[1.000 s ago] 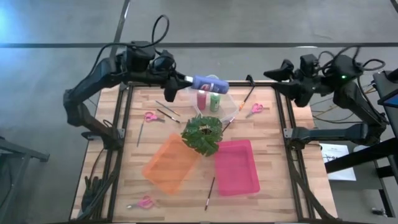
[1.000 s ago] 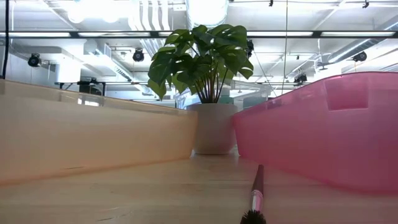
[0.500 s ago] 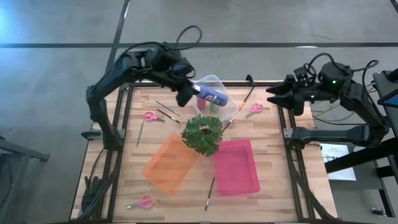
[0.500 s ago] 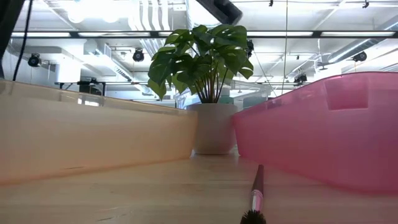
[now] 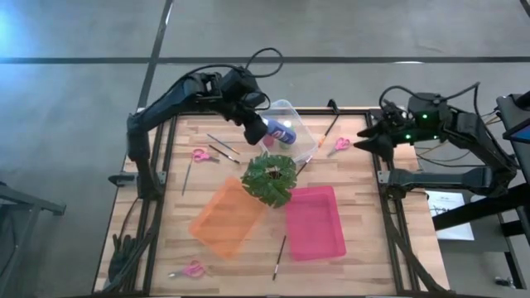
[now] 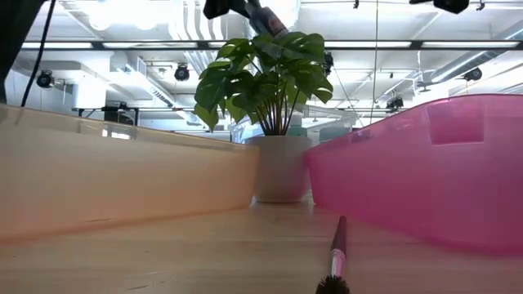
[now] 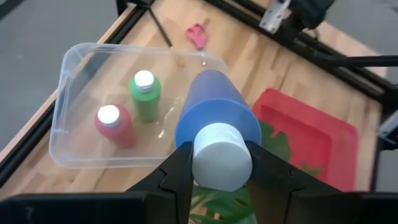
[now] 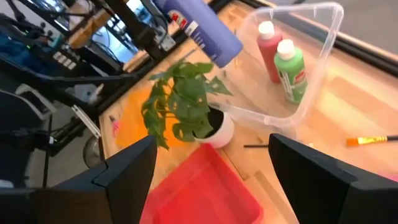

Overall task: Pick & Place Paint Supplies
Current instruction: Put the blue acrylic craft paint bottle into the transparent bin

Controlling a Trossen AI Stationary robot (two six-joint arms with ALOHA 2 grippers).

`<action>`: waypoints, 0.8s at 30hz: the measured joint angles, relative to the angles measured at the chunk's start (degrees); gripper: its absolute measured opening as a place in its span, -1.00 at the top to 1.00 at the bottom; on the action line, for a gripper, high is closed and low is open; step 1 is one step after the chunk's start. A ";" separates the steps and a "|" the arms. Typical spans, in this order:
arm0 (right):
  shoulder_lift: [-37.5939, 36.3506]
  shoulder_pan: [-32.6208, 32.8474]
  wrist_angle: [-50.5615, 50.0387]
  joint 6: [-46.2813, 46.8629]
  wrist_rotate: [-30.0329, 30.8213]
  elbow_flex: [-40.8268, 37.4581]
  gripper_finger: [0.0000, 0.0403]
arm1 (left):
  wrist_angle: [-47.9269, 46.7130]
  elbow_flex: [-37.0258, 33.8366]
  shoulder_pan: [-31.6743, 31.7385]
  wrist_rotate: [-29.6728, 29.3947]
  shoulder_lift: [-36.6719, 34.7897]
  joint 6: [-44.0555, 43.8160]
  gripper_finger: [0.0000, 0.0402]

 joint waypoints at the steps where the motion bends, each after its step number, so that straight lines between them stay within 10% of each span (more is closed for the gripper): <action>1: -0.02 0.00 0.01 0.02 0.00 -0.61 -0.51 | 0.02 -0.04 -0.11 -0.30 0.69 -0.02 0.39; 24: -0.74 0.02 3.81 1.22 1.10 -5.06 -0.51 | -3.93 0.40 -0.11 -1.20 9.22 3.11 0.39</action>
